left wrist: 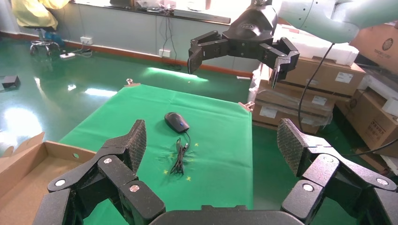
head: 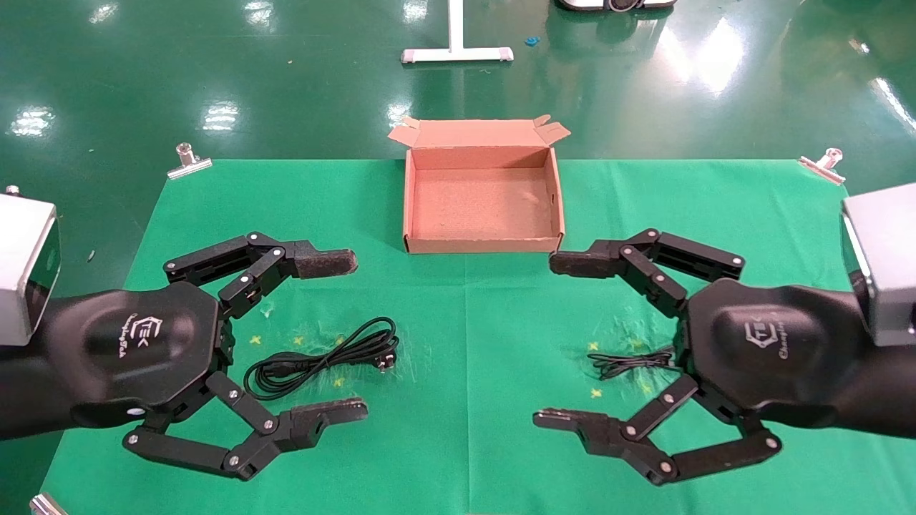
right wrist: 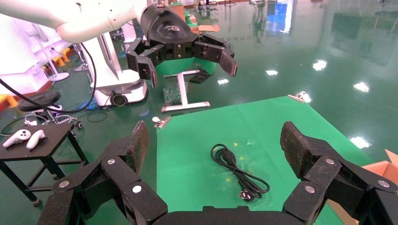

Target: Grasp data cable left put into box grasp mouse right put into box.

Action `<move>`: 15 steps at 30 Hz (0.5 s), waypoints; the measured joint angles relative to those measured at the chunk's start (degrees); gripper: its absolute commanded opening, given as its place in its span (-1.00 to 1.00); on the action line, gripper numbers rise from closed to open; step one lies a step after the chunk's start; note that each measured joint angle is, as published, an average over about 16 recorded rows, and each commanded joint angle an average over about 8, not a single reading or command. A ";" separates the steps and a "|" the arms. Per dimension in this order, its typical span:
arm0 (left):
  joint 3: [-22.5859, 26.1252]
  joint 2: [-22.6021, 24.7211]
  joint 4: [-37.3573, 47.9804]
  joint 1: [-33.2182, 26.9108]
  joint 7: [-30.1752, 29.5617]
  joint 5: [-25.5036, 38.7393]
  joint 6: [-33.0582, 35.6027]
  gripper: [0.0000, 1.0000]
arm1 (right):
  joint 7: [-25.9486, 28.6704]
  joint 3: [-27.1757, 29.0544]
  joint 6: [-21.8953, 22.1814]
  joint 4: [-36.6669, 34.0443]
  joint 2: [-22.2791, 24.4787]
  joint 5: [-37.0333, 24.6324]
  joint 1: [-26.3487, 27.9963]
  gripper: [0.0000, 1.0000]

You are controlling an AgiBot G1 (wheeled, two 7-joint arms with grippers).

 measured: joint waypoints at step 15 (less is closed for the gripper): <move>0.01 -0.01 -0.02 0.00 0.01 0.03 0.01 1.00 | -0.01 0.00 -0.01 0.01 0.01 -0.01 0.00 1.00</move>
